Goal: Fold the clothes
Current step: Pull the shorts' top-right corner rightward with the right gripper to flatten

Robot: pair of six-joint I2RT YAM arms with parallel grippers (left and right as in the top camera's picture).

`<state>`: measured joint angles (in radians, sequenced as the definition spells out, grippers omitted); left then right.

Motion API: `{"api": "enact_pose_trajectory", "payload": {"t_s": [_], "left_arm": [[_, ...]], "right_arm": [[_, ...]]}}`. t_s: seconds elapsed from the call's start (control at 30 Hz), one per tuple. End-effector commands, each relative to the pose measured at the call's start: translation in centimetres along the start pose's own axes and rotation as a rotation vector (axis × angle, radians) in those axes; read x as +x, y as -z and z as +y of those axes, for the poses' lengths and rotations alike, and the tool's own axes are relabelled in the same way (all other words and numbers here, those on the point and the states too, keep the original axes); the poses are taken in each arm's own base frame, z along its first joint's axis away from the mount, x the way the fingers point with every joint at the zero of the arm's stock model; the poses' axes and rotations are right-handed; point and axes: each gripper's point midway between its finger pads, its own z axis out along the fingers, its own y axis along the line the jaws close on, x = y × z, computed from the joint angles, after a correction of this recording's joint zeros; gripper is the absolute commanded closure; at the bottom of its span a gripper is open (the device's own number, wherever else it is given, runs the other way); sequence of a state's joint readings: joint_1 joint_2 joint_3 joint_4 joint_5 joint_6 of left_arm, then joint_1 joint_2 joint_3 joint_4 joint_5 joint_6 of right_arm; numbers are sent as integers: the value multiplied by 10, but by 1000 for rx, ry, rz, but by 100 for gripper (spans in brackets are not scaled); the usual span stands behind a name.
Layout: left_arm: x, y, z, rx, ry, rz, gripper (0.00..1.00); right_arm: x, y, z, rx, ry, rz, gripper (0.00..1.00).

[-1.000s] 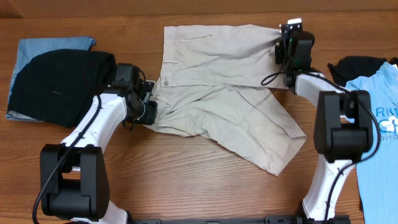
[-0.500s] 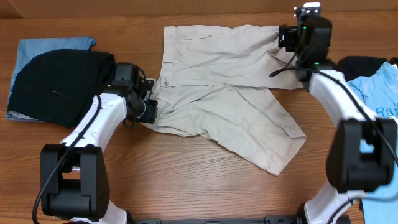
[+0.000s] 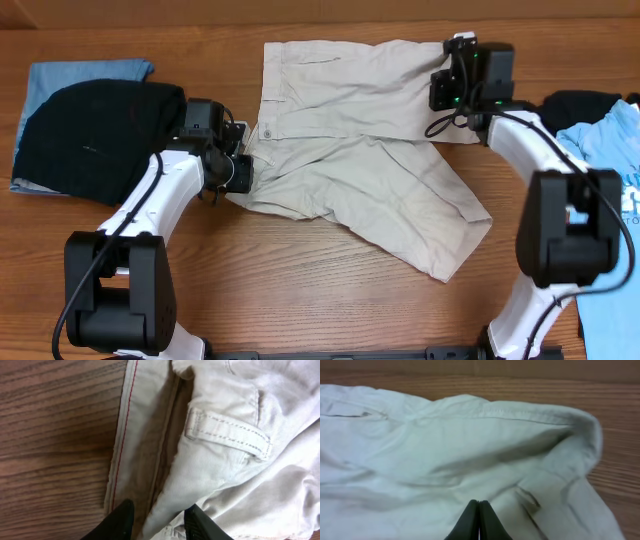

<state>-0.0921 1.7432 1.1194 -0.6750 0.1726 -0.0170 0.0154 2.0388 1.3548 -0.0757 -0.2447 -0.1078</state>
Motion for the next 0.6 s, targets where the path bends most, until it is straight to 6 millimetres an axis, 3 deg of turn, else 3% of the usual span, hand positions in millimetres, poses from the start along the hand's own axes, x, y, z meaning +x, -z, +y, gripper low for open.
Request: {"api": "enact_pose_trajectory", "payload": {"t_s": [0.0, 0.1, 0.17, 0.33, 0.57], "left_arm": [[-6, 2, -5, 14, 5, -15, 65], [-7, 2, -5, 14, 23, -16, 67], [-7, 2, -5, 14, 22, -18, 68], [-7, 2, -3, 2, 22, -18, 67], [-8, 2, -3, 2, 22, -20, 67]], "right_arm": [[27, -28, 5, -47, -13, 36, 96], [33, -43, -1, -24, -14, 19, 96], [33, -48, -20, 76, -22, 0, 96], [17, -33, -83, 390, -2, -67, 96], [-5, -11, -131, 524, -3, -161, 96]]}}
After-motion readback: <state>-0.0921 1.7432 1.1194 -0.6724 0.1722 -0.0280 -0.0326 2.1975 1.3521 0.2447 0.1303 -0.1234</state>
